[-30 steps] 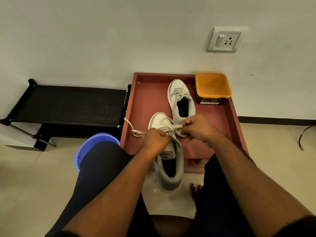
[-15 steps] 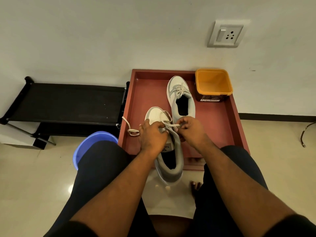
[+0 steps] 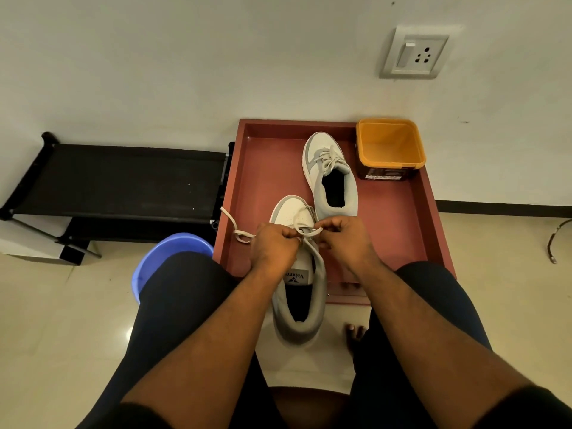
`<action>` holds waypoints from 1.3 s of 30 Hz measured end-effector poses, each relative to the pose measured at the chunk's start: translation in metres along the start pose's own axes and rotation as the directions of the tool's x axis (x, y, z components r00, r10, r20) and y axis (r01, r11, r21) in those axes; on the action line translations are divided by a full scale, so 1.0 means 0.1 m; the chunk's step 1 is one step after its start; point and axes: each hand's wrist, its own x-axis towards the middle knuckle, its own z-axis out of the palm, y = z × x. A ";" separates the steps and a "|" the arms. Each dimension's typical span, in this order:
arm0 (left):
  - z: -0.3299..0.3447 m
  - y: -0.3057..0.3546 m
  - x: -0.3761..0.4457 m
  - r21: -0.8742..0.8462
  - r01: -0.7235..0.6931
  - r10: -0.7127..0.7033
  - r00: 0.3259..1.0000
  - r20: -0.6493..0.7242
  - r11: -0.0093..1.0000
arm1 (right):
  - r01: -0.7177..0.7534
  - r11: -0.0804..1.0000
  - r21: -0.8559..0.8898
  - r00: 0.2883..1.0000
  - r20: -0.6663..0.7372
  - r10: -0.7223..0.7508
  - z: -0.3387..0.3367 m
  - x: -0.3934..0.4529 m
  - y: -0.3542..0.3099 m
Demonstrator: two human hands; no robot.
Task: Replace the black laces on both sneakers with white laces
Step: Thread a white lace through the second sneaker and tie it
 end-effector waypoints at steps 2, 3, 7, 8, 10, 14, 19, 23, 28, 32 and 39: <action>-0.01 0.03 0.02 -0.025 0.051 -0.051 0.999 0.002 0.998 | -0.006 1.000 0.025 1.000 0.014 0.006 0.04 0.02 0.01; -0.01 0.03 0.04 -0.043 0.081 -0.081 0.997 0.005 0.996 | -0.003 1.000 0.008 1.000 0.023 0.003 0.05 0.03 0.02; 0.02 -0.02 0.12 -0.076 0.125 -0.124 0.992 0.012 0.989 | 0.058 0.985 -0.164 0.998 0.022 -0.055 0.04 0.08 0.08; 0.00 0.02 0.10 -0.077 0.135 -0.135 0.991 0.009 0.988 | 0.105 0.964 -0.243 0.994 0.045 -0.097 0.04 0.08 0.08; -0.01 0.06 0.10 -0.052 0.168 -0.169 0.986 -0.007 0.984 | 0.203 0.900 -0.384 0.979 0.102 -0.177 0.05 0.06 0.06; 0.00 0.05 0.12 -0.022 0.170 -0.170 0.985 -0.023 0.985 | 0.348 0.772 -0.532 0.937 0.205 -0.282 0.04 0.08 0.04; -0.05 0.13 0.05 0.101 0.179 -0.177 0.984 -0.028 0.979 | 0.461 0.526 -0.715 0.887 0.357 -0.292 0.06 0.11 -0.03; -0.08 0.16 0.04 0.173 0.159 -0.158 0.987 -0.019 0.972 | 0.400 0.725 -0.561 0.916 0.245 -0.317 0.08 0.09 -0.02; -0.09 0.19 0.00 0.227 0.159 -0.167 0.986 0.016 0.961 | 0.264 0.845 -0.466 0.964 0.156 -0.215 0.05 0.09 0.06; -0.08 0.20 0.00 0.205 0.175 -0.183 0.983 0.021 0.963 | 0.257 0.859 -0.442 0.962 0.204 -0.182 0.03 0.06 0.13; -0.09 0.23 -0.02 0.203 0.176 -0.185 0.983 0.021 0.963 | 0.215 0.938 -0.274 0.965 0.210 -0.160 -0.04 -0.09 0.09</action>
